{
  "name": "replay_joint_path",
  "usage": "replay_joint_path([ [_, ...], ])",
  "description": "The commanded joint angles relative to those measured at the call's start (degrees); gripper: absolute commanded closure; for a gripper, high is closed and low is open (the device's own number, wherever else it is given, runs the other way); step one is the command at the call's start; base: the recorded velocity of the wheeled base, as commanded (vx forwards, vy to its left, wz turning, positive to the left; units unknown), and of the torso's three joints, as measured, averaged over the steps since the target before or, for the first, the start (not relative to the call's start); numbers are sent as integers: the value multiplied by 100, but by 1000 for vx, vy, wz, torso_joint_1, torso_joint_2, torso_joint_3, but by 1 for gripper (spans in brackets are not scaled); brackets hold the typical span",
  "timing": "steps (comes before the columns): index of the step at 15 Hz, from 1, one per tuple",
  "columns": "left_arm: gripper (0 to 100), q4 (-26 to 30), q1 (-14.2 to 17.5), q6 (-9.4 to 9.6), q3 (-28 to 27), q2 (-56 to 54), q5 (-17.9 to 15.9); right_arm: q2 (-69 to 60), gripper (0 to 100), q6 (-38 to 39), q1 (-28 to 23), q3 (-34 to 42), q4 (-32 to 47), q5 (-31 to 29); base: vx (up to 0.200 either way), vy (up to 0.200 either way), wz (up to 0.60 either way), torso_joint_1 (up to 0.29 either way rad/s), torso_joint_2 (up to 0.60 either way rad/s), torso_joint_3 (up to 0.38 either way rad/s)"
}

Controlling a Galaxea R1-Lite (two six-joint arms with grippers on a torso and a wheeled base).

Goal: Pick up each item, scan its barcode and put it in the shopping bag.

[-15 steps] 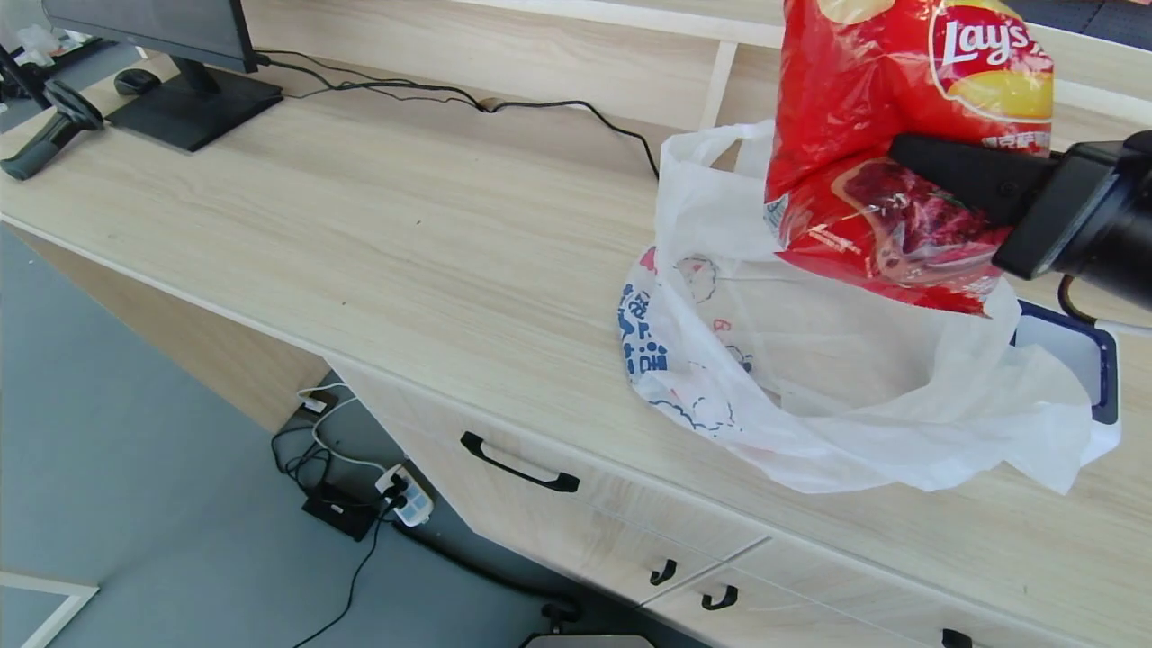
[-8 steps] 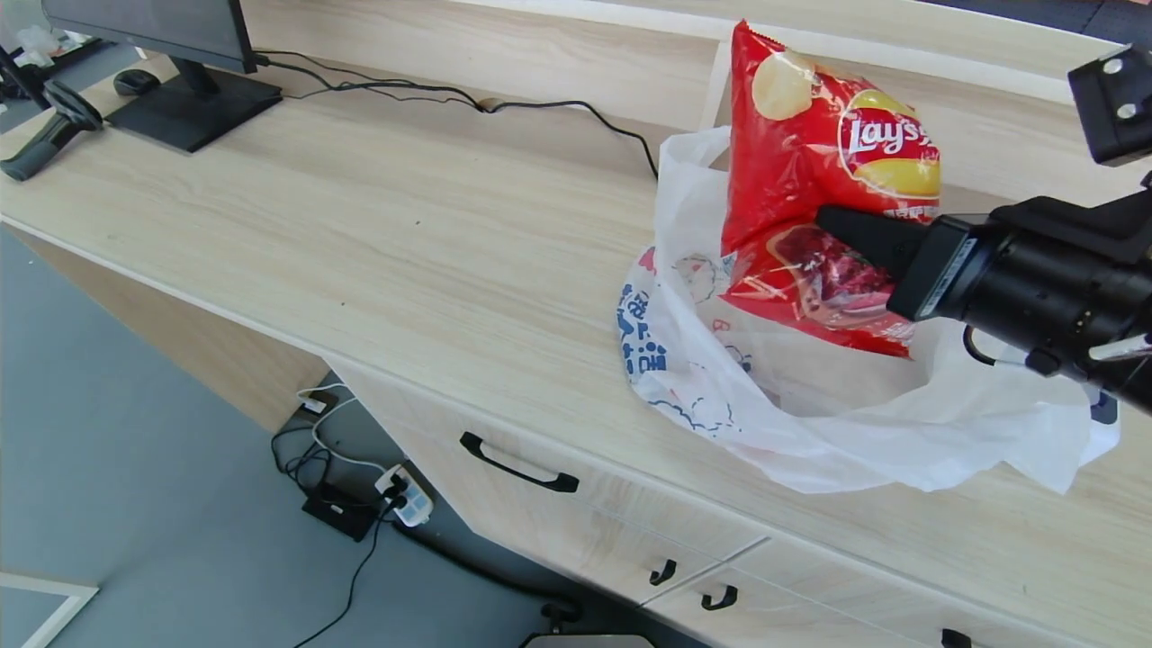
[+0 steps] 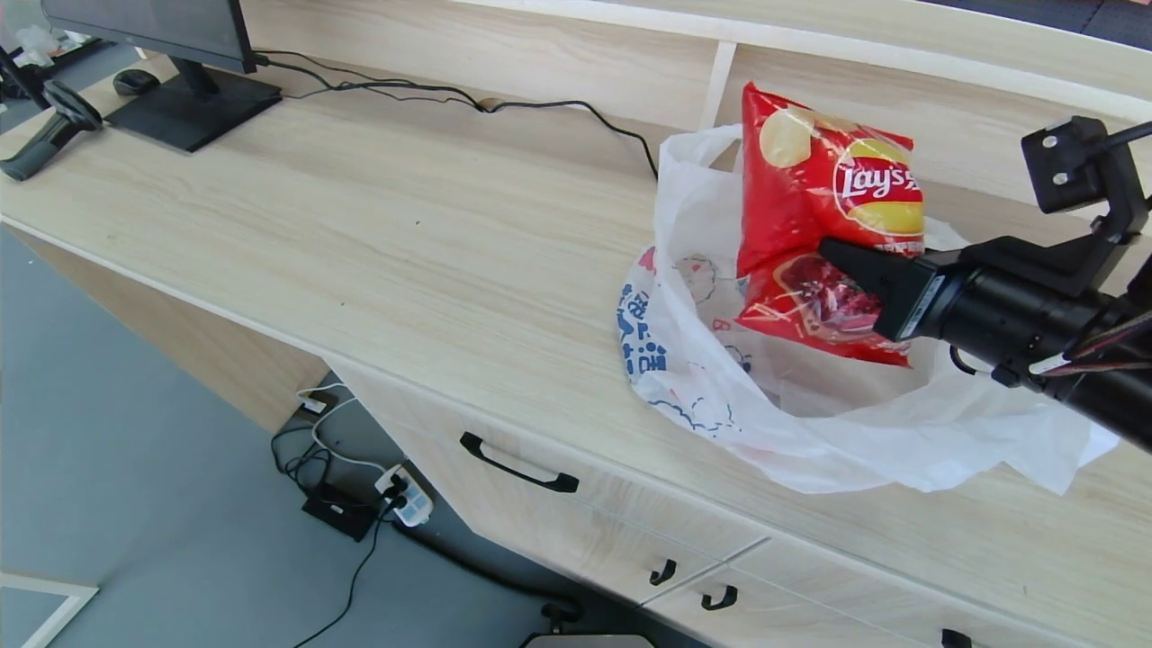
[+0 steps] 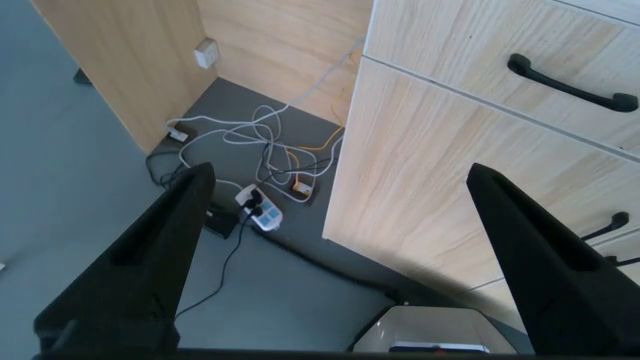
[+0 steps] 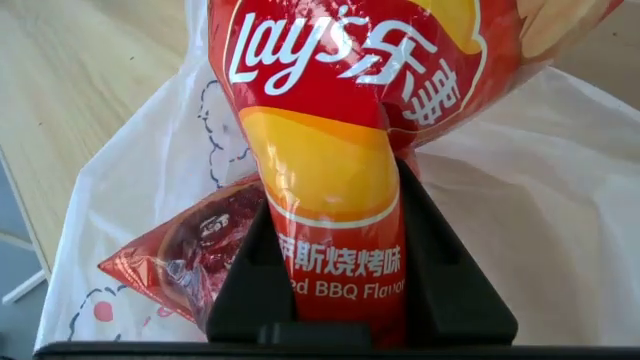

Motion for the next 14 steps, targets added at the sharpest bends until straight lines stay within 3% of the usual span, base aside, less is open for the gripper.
replay_joint_path([
  [1, 0, -2, -1, 2, 0, 9, 0, -37, 100, -141, 11, 88, -71, 135, 0, 0, 0, 0, 0, 0],
  [7, 0, -2, -1, 2, 0, 9, 0, -362, 100, -378, 55, 914, -79, 161, 0, 0, 0, 0, 0, 0],
  [8, 0, -2, -1, 11, 0, 9, 0, -353, 0, -378, 55, 914, -79, 161, 0, 0, 0, 0, 0, 0],
  [14, 0, -2, -1, 11, 0, 9, 0, -388, 0, -528, 55, 853, -246, 144, 0, 0, 0, 0, 0, 0],
])
